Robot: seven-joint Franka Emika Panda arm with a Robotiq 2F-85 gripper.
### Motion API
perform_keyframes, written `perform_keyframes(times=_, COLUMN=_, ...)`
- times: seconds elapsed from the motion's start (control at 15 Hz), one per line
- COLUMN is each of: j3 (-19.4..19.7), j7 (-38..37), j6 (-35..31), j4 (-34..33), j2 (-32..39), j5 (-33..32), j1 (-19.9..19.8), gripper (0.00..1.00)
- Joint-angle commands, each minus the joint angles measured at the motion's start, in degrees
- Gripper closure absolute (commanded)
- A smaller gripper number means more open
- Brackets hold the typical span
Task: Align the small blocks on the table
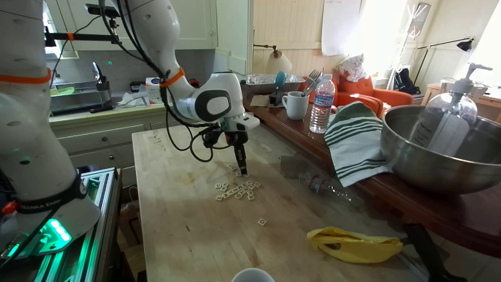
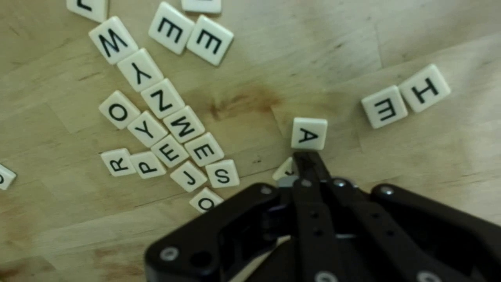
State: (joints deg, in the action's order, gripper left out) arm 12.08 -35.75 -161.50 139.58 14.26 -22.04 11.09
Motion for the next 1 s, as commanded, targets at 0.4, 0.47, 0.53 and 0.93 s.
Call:
perform_keyframes(times=0.4, j3=0.24, j7=3.91, j6=2.1, j4=0.69, j2=-1.1, j5=-2.17, j1=0.65, gripper=1.0)
perform_keyframes(times=0.47, j3=0.32, j7=4.29, j6=2.37, j4=0.65, j2=-1.03, j5=-2.56, j1=0.76, gripper=1.0)
perform_keyframes(times=0.53, j3=0.27, j7=4.71, j6=2.55, j4=0.64, j2=-0.99, j5=-3.03, j1=0.77, gripper=1.0)
perform_keyframes(times=0.93, j3=0.03, j7=5.16, j6=3.18, j4=0.28, j2=-0.45, j5=-5.49, j1=0.86, gripper=1.0)
